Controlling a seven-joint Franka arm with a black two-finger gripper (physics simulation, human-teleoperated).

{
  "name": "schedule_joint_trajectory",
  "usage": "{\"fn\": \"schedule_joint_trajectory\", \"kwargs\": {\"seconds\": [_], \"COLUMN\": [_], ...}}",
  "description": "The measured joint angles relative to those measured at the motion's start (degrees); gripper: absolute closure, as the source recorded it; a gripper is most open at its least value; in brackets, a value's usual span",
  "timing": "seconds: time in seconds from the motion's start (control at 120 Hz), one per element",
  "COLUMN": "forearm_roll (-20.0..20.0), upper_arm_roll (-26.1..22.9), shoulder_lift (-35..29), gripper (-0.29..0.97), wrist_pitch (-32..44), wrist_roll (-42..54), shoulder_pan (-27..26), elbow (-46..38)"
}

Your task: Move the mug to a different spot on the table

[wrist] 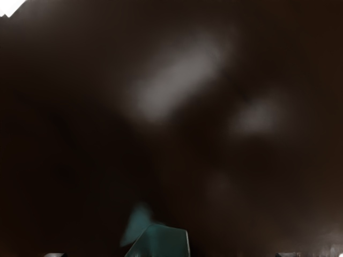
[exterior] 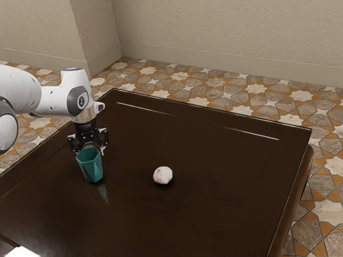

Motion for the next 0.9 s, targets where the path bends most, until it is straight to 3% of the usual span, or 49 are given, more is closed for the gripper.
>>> {"fn": "schedule_joint_trajectory", "kwargs": {"seconds": [0.158,0.267,0.608,0.9], "forearm_roll": [-0.1,-0.4,-14.0,-19.1], "upper_arm_roll": [0.0,0.0,2.3,2.0], "shoulder_lift": [0.0,-0.4,-3.5,-1.9], "gripper": [0.37,0.42,0.56,0.66], "wrist_pitch": [-0.2,-0.8,-16.9,-25.2], "wrist_roll": [0.4,0.4,-0.8,-3.0], "shoulder_pan": [0.0,-0.1,0.3,-0.2], "elbow": [-0.3,-0.3,-0.1,4.2]}}
